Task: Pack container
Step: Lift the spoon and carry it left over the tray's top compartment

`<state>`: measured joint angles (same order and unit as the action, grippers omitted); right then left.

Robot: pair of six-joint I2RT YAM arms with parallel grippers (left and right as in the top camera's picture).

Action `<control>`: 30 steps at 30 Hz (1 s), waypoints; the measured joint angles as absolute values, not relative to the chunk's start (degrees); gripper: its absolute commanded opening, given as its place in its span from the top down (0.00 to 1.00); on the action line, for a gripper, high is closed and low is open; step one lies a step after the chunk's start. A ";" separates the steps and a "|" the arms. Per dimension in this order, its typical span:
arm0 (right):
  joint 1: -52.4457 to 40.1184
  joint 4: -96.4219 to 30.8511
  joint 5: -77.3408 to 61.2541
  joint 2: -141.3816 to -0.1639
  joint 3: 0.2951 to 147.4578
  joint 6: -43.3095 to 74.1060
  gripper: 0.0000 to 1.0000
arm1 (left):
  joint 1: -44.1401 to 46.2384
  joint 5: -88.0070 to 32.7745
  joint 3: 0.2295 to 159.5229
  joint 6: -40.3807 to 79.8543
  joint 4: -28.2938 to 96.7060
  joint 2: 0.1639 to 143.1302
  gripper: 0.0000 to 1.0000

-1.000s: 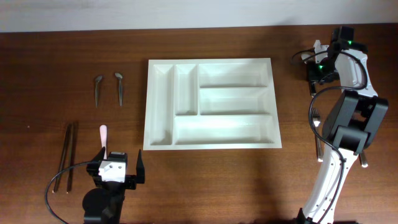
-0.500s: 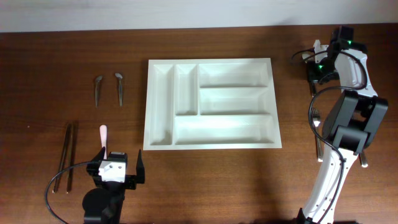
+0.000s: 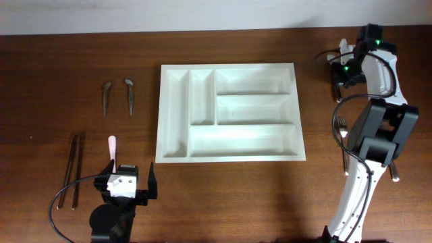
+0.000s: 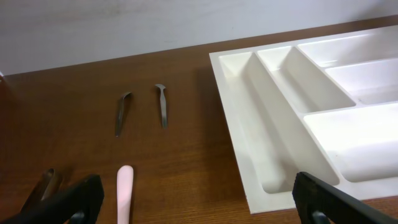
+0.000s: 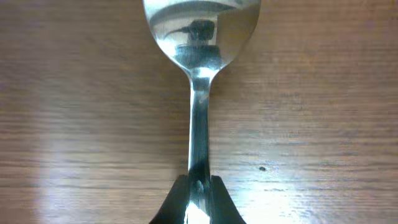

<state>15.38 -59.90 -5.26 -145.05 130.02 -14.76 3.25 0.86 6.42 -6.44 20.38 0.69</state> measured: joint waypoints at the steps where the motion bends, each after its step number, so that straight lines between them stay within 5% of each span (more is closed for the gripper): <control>1: 14.96 -61.25 -5.28 -145.05 131.66 -14.72 0.96 | 3.25 0.86 6.42 -6.44 20.38 0.69 0.01; 16: 8.64 -85.41 -5.45 -145.10 160.66 3.84 0.96 | 3.25 0.86 6.42 -6.44 20.38 0.69 0.01; 30: 0.64 -88.51 -9.26 -145.10 170.50 31.79 0.96 | 3.25 0.86 6.42 -6.44 20.38 0.69 0.01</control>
<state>0.64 -88.51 -9.26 -145.10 170.50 31.79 3.25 0.86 6.42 -6.44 20.38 0.69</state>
